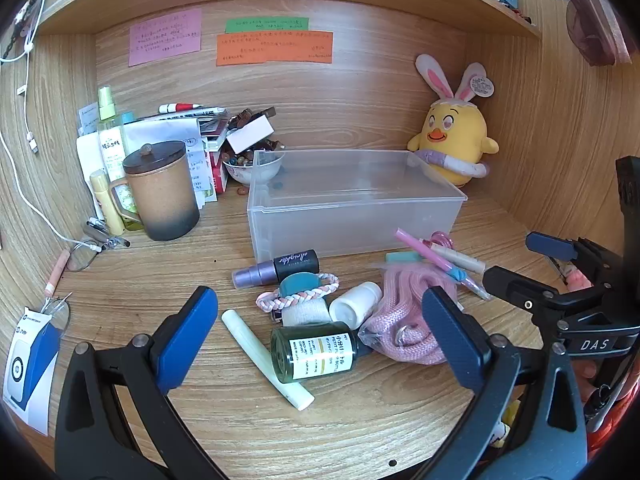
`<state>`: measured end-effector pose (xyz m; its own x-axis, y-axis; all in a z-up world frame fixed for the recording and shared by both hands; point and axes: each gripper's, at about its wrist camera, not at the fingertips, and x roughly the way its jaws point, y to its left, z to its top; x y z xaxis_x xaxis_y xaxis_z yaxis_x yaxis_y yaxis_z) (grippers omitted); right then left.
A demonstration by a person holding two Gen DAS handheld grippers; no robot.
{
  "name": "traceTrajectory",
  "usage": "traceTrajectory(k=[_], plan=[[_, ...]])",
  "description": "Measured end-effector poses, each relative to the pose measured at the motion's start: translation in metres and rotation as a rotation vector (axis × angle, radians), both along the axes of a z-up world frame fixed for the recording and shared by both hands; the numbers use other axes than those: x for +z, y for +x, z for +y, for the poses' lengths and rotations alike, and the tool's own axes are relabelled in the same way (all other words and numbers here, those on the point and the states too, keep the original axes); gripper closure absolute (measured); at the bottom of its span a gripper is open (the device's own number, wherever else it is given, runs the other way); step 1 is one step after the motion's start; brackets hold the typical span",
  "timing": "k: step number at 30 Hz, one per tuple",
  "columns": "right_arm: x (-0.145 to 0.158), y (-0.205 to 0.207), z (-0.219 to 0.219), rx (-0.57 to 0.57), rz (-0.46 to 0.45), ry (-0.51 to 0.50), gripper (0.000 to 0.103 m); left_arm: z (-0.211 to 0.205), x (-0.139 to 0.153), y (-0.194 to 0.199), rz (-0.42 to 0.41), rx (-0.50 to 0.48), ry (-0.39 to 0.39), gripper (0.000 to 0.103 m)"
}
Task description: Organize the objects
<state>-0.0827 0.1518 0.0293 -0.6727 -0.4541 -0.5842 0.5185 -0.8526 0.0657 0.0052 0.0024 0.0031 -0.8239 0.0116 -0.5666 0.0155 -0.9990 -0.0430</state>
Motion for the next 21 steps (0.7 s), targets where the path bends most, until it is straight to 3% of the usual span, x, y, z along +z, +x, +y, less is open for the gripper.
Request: traceTrajectory(k=[21], plan=[[-0.0014,0.0004,0.0008,0.003,-0.006,-0.003,0.0,0.0026,0.0001,0.0,-0.003,-0.003,0.002,0.0]])
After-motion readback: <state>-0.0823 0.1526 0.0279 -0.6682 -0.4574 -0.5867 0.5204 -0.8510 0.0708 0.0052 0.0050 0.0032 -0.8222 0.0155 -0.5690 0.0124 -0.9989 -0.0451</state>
